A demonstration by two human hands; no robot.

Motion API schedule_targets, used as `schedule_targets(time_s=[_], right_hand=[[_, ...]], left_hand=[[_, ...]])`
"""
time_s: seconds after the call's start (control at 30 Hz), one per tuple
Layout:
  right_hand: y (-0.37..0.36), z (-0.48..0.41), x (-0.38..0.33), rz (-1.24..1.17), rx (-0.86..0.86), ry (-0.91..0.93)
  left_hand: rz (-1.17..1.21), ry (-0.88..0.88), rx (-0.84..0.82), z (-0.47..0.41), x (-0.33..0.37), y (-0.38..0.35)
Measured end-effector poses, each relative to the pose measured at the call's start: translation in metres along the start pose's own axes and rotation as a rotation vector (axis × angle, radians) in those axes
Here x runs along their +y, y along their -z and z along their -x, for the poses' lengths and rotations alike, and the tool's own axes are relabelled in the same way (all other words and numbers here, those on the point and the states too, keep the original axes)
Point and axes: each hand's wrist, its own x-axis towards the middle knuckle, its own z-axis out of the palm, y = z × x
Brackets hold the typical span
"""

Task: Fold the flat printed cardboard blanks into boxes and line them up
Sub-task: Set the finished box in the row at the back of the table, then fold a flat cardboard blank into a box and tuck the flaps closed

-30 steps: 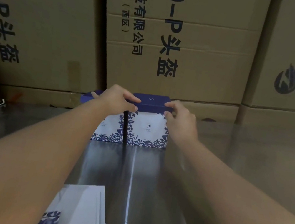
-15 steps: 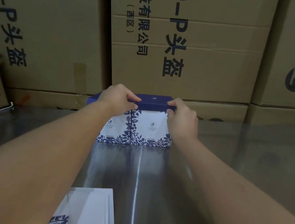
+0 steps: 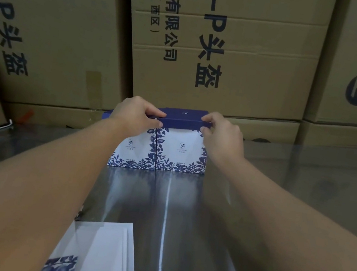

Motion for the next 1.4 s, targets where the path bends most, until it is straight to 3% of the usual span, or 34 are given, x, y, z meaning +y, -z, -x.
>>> schedule_targets(time_s=[0.23, 0.43, 0.53, 0.63, 0.83, 0.93, 1.03, 1.13, 1.27, 1.4], right_hand=[[0.032, -0.007, -0.016, 0.134, -0.247, 0.102], [0.096, 0.009, -0.048, 0.032, -0.281, 0.046], [0.123, 0.036, -0.056, 0.125, -0.41, 0.077], [0.146, 0.069, -0.064, 0.232, -0.484, 0.178], [0.152, 0.177, -0.078, 0.266, -0.71, 0.205], [0.135, 0.237, -0.08, 0.057, -0.68, 0.129], [0.118, 0.28, -0.084, -0.092, -0.613, 0.067], [0.114, 0.295, -0.083, -0.147, -0.58, 0.065], [0.119, 0.296, -0.081, -0.223, -0.549, -0.048], [0.12, 0.305, -0.084, -0.199, -0.568, -0.009]], left_hand=[[-0.172, -0.023, -0.131, 0.007, 0.021, 0.021], [-0.314, -0.031, -0.106, 0.041, 0.052, 0.07], [-0.464, -0.122, -0.25, 0.084, 0.06, 0.081], [-0.464, -0.05, -0.461, 0.126, 0.068, 0.091], [-0.546, 0.014, -0.651, 0.218, 0.072, 0.094], [-0.515, 0.116, -0.548, 0.243, 0.06, 0.098], [-0.512, 0.329, -0.432, 0.264, 0.04, 0.105], [-0.474, 0.491, -0.432, 0.294, 0.02, 0.102], [-0.47, 0.531, -0.299, 0.318, 0.018, 0.095], [-0.551, 0.834, -0.193, 0.321, 0.026, 0.102]])
